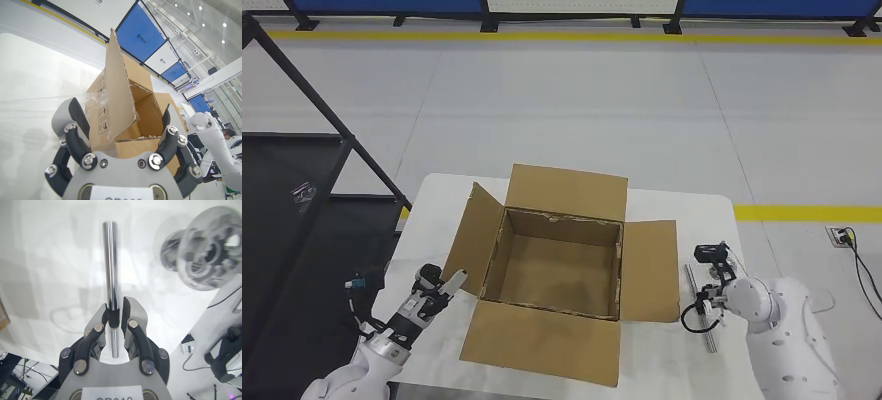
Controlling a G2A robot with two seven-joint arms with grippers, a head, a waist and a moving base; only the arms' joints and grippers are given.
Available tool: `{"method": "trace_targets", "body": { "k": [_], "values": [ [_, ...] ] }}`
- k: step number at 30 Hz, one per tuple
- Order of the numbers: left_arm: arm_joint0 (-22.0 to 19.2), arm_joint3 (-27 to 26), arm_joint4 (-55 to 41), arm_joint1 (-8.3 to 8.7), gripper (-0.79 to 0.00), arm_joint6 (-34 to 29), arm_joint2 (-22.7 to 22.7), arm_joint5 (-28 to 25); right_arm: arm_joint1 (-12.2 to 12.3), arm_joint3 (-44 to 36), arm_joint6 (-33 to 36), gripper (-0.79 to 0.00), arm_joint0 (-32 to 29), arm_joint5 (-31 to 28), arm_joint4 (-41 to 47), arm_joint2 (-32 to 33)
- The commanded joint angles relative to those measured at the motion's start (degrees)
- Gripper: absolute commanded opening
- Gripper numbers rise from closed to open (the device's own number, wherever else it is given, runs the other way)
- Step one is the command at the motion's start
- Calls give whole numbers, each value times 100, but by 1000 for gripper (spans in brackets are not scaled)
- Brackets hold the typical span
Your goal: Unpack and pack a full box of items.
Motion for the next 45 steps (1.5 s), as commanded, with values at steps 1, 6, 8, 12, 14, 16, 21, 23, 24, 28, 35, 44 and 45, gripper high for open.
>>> {"method": "trace_targets", "body": {
  "k": [1, 6, 8, 12, 14, 16, 21, 23, 24, 28, 35, 44, 45],
  "values": [
    [6, 5, -15, 3, 0, 5, -13, -11, 25, -839, -200, -443, -405, 83, 410, 345],
    [17, -11, -12, 10, 0, 5, -11, -43, 37, -2529, -695, 0, -1360, 80, 1688, 1008],
    [25, -26, -9, 12, 0, 5, 0, -57, 46, -2865, -834, 0, -1573, -388, 2438, 1111],
    [45, -41, 1, 15, 0, 18, 14, -76, 95, -2745, -611, 0, -1459, -1003, 3279, 934],
    [66, -39, -17, 17, 0, 41, 3, -91, 126, -2467, -432, 0, -1187, -1268, 3573, 746],
    [97, -21, -45, 19, 0, 72, -31, -110, 155, -2070, -335, 0, -906, -1381, 3756, 611],
    [178, 27, -118, 25, 0, 140, -121, -135, 203, -1321, -259, 0, -253, -1218, 3737, 207],
    [203, 38, -150, 26, 0, 160, -148, -144, 221, -1133, -227, 0, -85, -1169, 3740, 84],
    [211, 42, -157, 27, 0, 166, -157, -154, 229, -1067, -237, 0, -14, -1150, 3740, 29],
    [225, 38, -174, 30, 0, 170, -164, -151, 255, -947, -251, 0, 143, -1087, 3710, -226],
    [199, 3, -173, 36, 0, 171, -156, -141, 301, -1052, -343, 0, 106, -928, 3603, -556],
    [130, 27, -176, 46, 0, 110, -121, -153, 386, -1347, -536, 0, -162, -962, 3625, -667],
    [118, 30, -177, 47, 0, 101, -114, -153, 395, -1369, -535, 0, -173, -946, 3620, -682]
  ]
}}
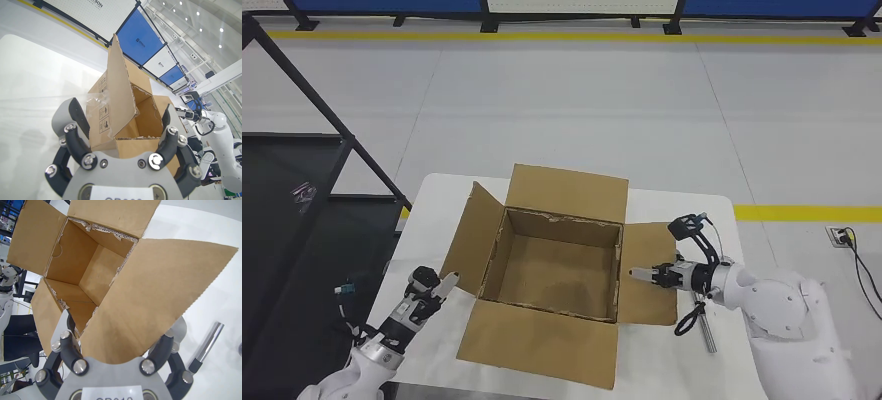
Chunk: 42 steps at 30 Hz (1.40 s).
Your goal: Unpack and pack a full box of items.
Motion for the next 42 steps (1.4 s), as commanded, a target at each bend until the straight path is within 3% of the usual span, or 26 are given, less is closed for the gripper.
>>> {"method": "trace_targets", "body": {
  "k": [1, 19, 23, 32, 37, 42],
  "values": [
    [-24, 9, -2, 2, 0, -22, 17, -3, 19, -38, -10, 0, -14, 38, -4, -33],
    [-74, 73, -53, 28, 0, -77, -17, -60, 123, 400, -147, 0, 504, 234, -11, -512],
    [-81, 93, -98, 33, 0, -76, -36, -50, 201, -35, -319, 0, 207, 311, -335, -272],
    [-189, 138, -147, 41, 0, -102, 5, -12, 408, -1623, -448, 0, -1308, 400, -1886, 491],
    [-216, 170, -154, 45, 0, -106, 25, -5, 456, -1499, -120, 0, -1534, 719, -2338, 554],
    [-229, 185, -142, 50, 0, -128, 51, -3, 474, -810, 143, 0, -1305, 909, -2381, 414]
  ]
}}
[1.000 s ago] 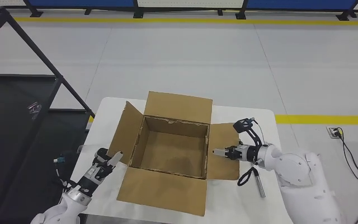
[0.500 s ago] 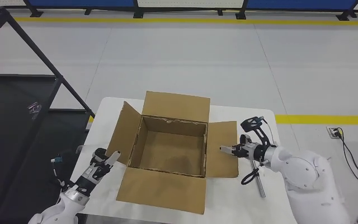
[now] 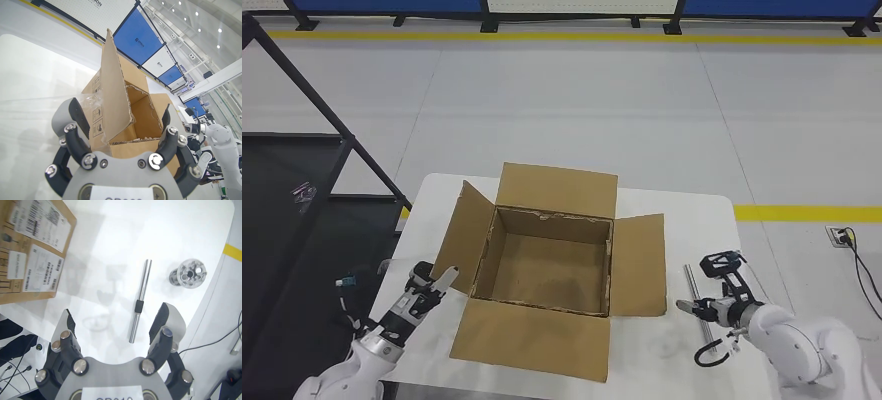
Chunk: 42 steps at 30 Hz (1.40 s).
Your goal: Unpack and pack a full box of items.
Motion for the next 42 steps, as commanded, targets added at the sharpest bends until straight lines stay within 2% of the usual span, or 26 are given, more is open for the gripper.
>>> {"method": "trace_targets", "body": {
  "k": [1, 3, 8, 9, 12, 22, 31, 42],
  "values": [
    [-4, 6, 14, 3, 0, -8, 10, -3, 5, 338, 99, 0, 168, 24, 13, -96],
    [-7, 5, 29, 5, 0, -15, 14, 0, 12, 626, 186, -6, 320, 62, -52, -172],
    [-6, 9, 24, 9, 0, -13, 21, 7, 17, 1291, 374, -299, 721, 327, -316, -404],
    [-4, 6, 21, 10, 0, -13, 23, 11, 18, 1391, 374, -339, 789, 344, -332, -438],
    [2, -1, 34, 13, 0, -7, 23, 22, 17, 1590, 328, -391, 913, 322, -313, -532],
    [35, -60, 61, 20, 0, 33, 15, 33, 25, 2153, 409, -449, 1284, 346, -409, -813],
    [34, -71, 82, 25, 0, 31, 58, 58, 17, 2551, 596, -459, 1606, 536, -586, -1094],
    [50, -73, 85, 34, 0, 37, 43, 56, -1, 2962, 579, -566, 1899, 612, -585, -1326]
  ]
}}
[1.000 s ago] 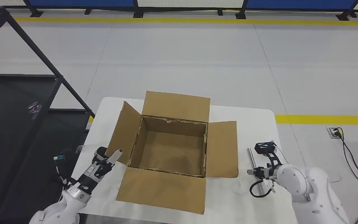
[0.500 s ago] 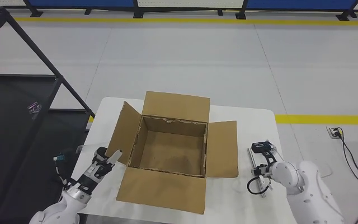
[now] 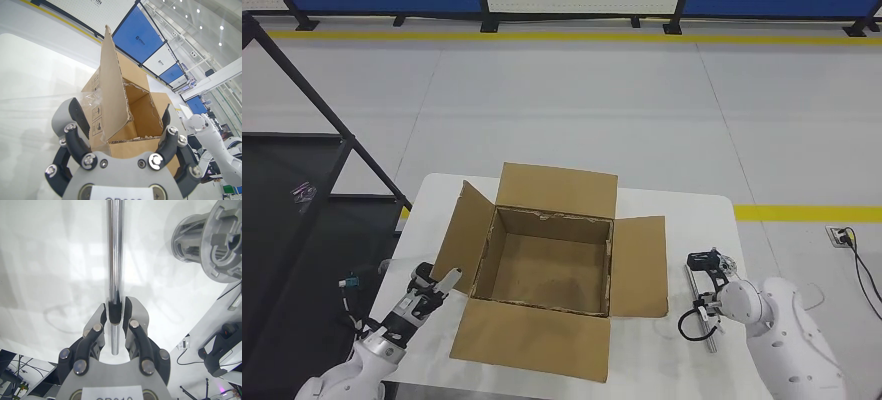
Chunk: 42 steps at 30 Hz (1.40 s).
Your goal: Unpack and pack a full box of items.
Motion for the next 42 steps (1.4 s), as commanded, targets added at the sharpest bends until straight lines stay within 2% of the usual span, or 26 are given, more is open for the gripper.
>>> {"method": "trace_targets", "body": {
  "k": [1, 11, 12, 16, 17, 24, 27, 31, 35, 37, 39, 42],
  "values": [
    [4, -4, -6, 2, 0, -3, -5, -1, -3, 68, 6, -576, 45, 27, -2, -33],
    [17, -9, -15, 12, 0, -21, -18, -13, -12, 362, 14, -597, 205, 67, 103, -150],
    [17, -9, -16, 12, 0, -21, -18, -13, -11, 378, 15, -606, 213, 65, 112, -157],
    [19, -12, -6, 16, 0, -27, -17, -27, -7, 456, 23, -730, 234, 69, 173, -164],
    [21, -10, -5, 17, 0, -24, -16, -31, -5, 471, 24, -785, 243, 68, 178, -169],
    [50, -7, -12, 21, 0, 5, -29, -52, 28, 181, -121, -785, 130, 211, 168, -66],
    [59, -11, -3, 23, 0, 17, -30, -66, 71, -320, -202, -785, -89, 262, 152, 107],
    [75, -20, 12, 26, 0, 22, -32, -85, 133, -1390, -368, -785, -568, 294, 162, 417],
    [100, -51, 39, 27, 0, 24, -8, -98, 174, -2495, -683, -785, -1010, 647, 7, 765],
    [108, -72, 49, 28, 0, 25, 4, -101, 173, -3074, -1015, -785, -1190, 944, -177, 850],
    [119, -86, 57, 28, 0, 35, 9, -96, 156, -3783, -1665, -785, -1413, 1344, -595, 817],
    [143, -94, 30, 26, 0, 84, 5, -109, 123, -4689, -2655, -785, -1810, 1471, -885, 601]
  ]
}}
